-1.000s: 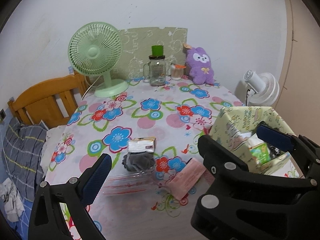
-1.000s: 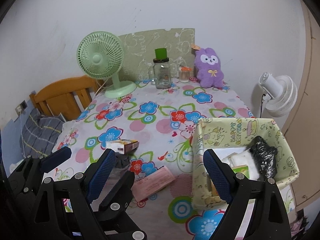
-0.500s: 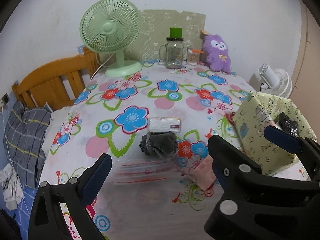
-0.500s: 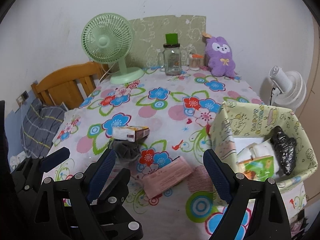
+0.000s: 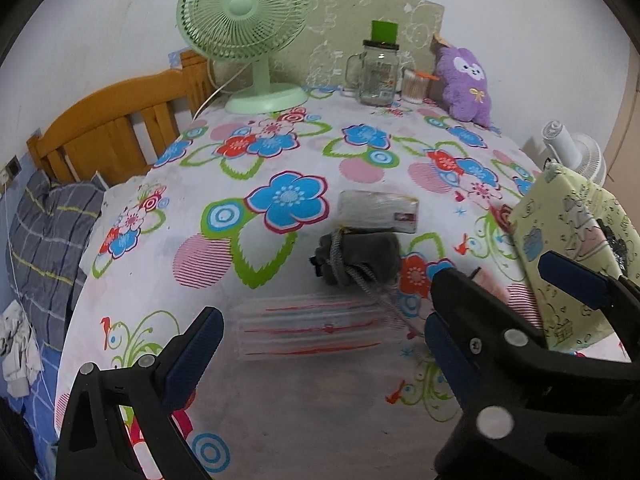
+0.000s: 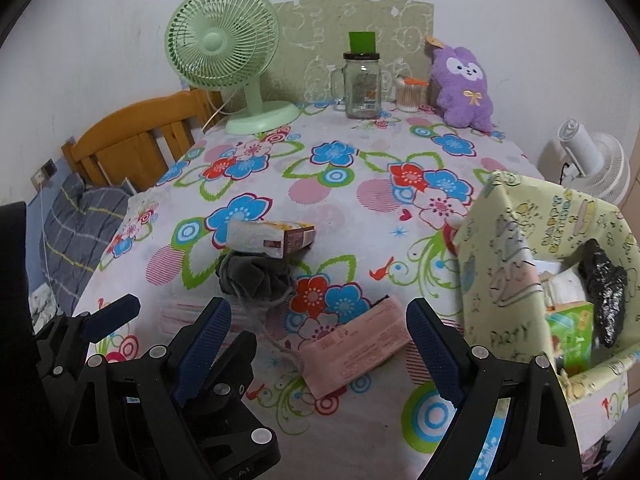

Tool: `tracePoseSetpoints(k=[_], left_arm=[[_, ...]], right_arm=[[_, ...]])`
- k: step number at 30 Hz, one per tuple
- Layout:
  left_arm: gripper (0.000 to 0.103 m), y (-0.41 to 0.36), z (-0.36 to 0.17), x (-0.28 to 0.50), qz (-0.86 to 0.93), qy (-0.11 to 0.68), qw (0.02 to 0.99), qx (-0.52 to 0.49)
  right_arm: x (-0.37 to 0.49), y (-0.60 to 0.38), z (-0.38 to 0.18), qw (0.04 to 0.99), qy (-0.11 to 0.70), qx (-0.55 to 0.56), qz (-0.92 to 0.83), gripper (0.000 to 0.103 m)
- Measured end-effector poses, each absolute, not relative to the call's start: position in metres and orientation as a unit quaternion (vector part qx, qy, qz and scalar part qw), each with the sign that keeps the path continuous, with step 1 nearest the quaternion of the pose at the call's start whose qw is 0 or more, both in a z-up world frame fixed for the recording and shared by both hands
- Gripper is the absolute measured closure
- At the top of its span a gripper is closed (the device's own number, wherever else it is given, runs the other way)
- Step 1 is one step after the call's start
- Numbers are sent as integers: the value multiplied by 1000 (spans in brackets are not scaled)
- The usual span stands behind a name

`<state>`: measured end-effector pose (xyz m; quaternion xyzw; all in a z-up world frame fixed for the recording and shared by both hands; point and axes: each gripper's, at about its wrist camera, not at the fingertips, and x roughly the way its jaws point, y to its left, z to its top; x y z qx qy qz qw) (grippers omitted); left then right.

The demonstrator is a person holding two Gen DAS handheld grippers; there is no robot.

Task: Organize soft objects
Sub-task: 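Lower the right tool onto the dark gray glove and grasp it, then lift the gray glove with the right tool while the left tool reaches the clear straw pack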

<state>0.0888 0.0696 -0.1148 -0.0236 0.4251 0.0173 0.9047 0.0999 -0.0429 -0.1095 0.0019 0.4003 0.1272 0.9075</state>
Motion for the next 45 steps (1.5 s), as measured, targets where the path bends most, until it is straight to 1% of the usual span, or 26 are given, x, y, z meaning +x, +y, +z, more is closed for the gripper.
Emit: tracePoseSetpoints(k=[5,15,18,25,28,30,31,36,38,39,42,45], left_arm=[[2,78,-119,93,26,427,904,-16],[2,94,-124,104,18,423,905,42],[2,94,-127,109,5,427,903,55],[1,93,-134,119,-20,434,899,62],[1,93,-136,121,-26,437,897,62],[1,94,-137,123,-29,438,897,58],[1,94,-137,123,-29,439,896,56],[1,92,-138,123,-31,440,896,57],[1,90,-138,123,-34,439,896,60],[1,88,-139,123,-35,439,896,63],[1,80,-141,121,-45,437,896,72],[1,73,-142,121,-52,436,895,79]], right_arm=[[108,-35,-114,903,404,7,146,12],[123,-11,-123,896,410,-5,173,12],[129,-5,-129,891,419,-7,178,17],[141,4,-141,884,433,-6,178,24],[146,7,-146,880,438,-8,182,37],[148,7,-148,877,442,-3,189,42],[148,7,-148,876,443,0,192,50],[144,8,-145,880,434,-10,193,64],[143,6,-146,880,434,-8,193,68],[142,4,-146,880,434,-7,192,74],[139,0,-146,881,435,-9,186,78],[135,-7,-147,883,434,-8,176,80]])
